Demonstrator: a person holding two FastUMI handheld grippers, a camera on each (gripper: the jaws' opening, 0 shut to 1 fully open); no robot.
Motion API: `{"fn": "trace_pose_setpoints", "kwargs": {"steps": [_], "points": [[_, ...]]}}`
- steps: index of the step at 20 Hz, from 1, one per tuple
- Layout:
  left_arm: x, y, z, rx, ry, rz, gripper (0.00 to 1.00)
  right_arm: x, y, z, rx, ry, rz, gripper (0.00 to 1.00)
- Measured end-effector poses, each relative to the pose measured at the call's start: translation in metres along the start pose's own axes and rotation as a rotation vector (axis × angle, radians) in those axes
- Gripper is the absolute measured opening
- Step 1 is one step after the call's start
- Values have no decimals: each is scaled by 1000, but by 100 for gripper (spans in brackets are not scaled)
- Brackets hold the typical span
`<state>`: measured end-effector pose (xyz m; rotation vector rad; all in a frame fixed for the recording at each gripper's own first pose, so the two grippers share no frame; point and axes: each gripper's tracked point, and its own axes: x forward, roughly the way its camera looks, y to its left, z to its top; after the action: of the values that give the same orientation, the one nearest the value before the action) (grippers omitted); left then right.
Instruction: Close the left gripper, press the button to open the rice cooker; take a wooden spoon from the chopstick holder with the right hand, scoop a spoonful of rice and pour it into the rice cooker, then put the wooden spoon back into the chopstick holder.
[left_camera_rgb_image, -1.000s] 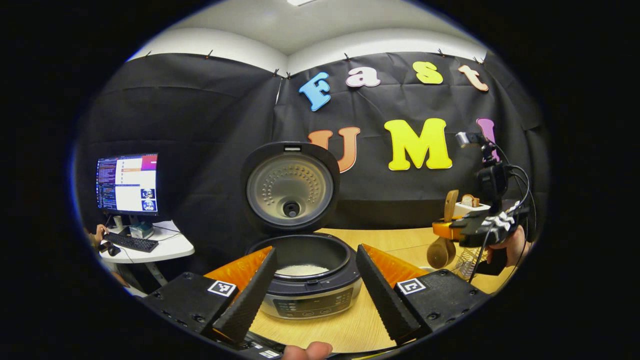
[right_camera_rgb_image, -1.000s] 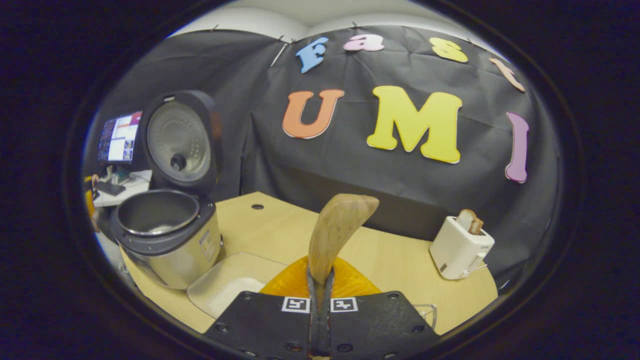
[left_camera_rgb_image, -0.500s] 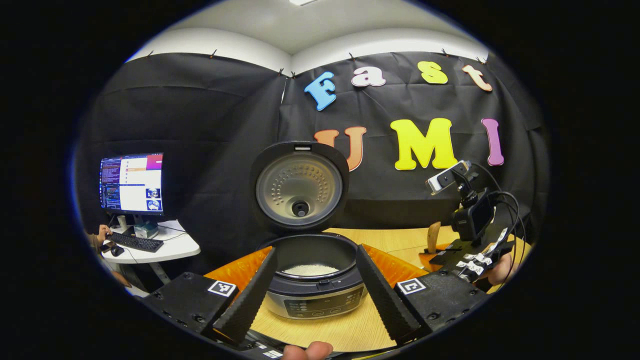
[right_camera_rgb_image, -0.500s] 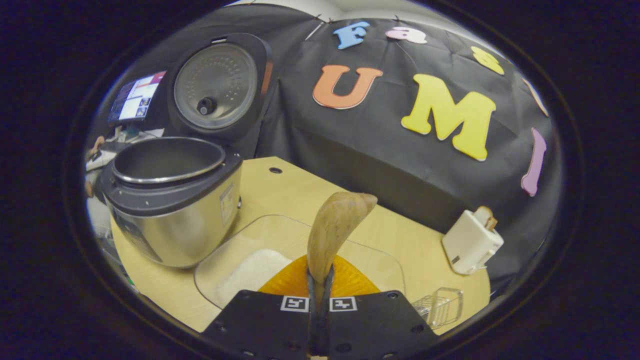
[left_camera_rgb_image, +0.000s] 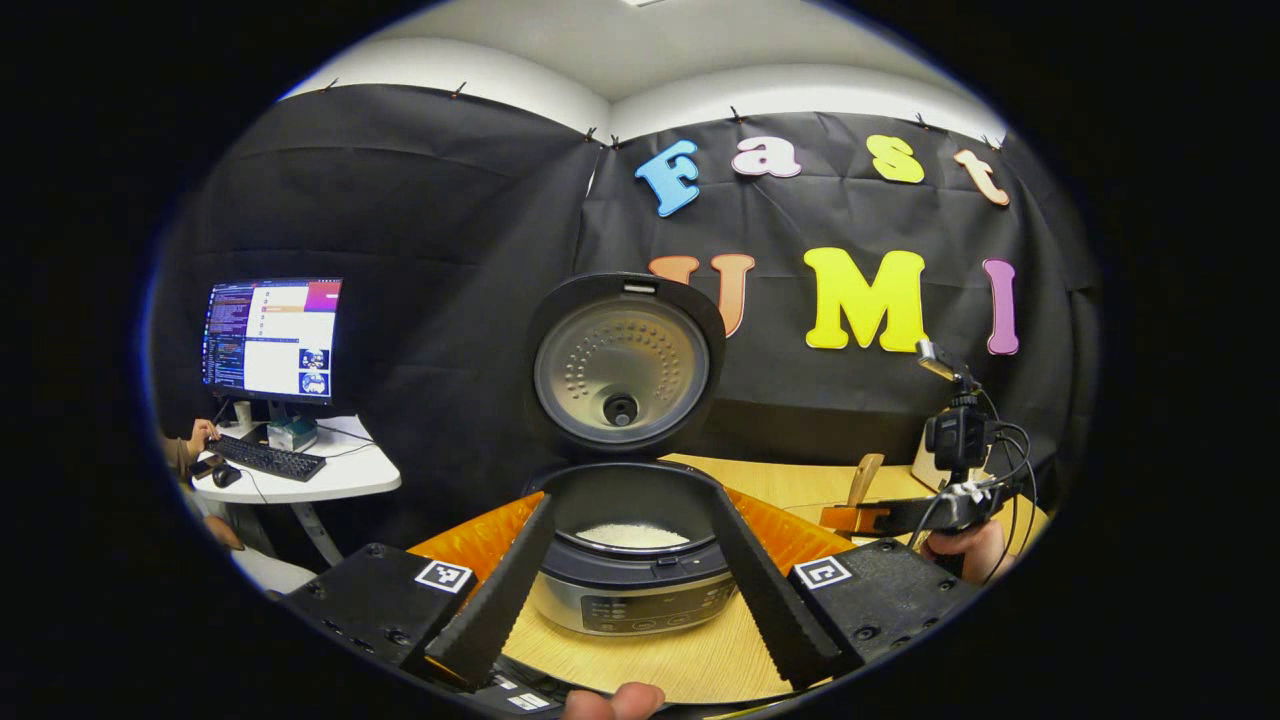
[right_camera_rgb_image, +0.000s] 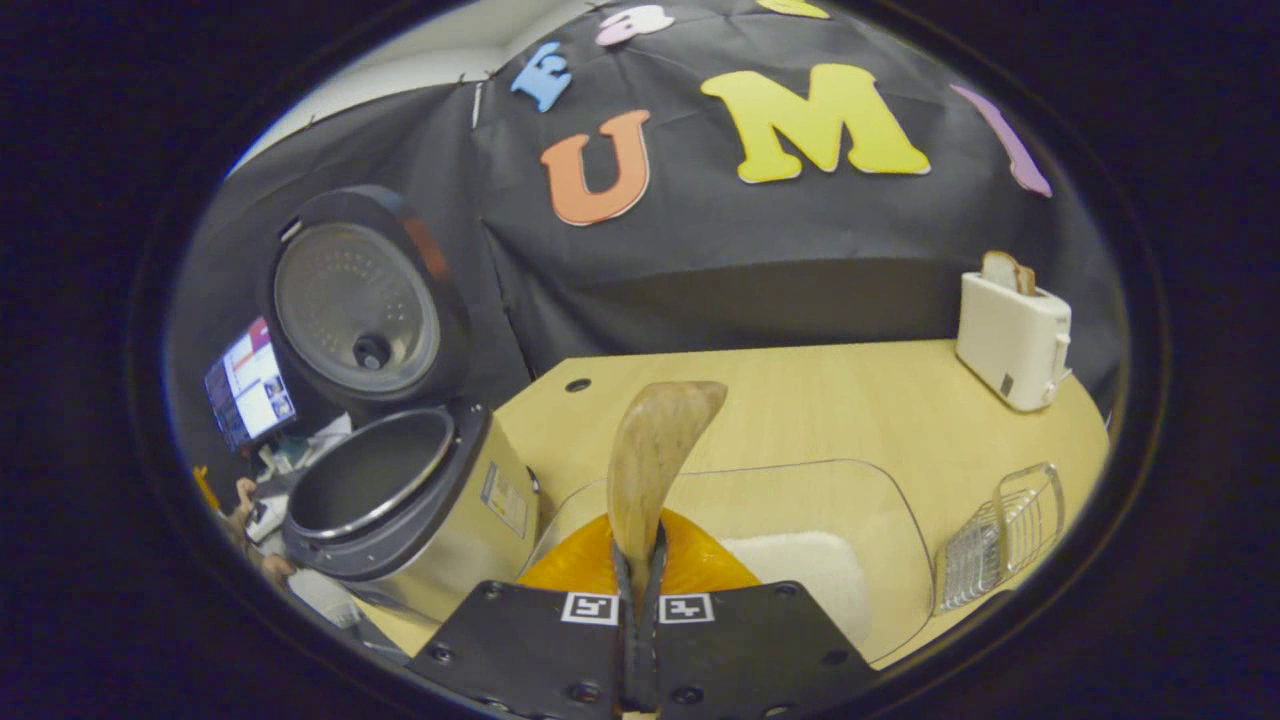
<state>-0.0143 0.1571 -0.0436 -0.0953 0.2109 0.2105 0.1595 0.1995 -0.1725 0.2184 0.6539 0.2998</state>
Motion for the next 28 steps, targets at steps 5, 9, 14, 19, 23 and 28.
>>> {"fn": "trace_pose_setpoints", "kwargs": {"steps": [5, 9, 14, 19, 23, 28], "points": [[0, -6, 0, -37, 7, -12, 100, 7, -14, 9, 299, -24, 123, 0], [-1, -6, 2, -14, 0, -10, 100, -5, -54, 28, 474, -70, 132, 0], [3, -15, 0, 5, -10, -28, 100, -30, -86, 62, 543, -161, 141, 0], [10, -12, -8, 25, 6, -26, 100, -42, -78, 91, 505, -199, 156, 0], [10, 4, -11, -1, 11, -5, 100, -38, -36, 122, 516, -195, 235, 0], [9, 15, -12, 22, 23, 13, 100, -20, 60, 145, 429, -162, 337, 0]]}}
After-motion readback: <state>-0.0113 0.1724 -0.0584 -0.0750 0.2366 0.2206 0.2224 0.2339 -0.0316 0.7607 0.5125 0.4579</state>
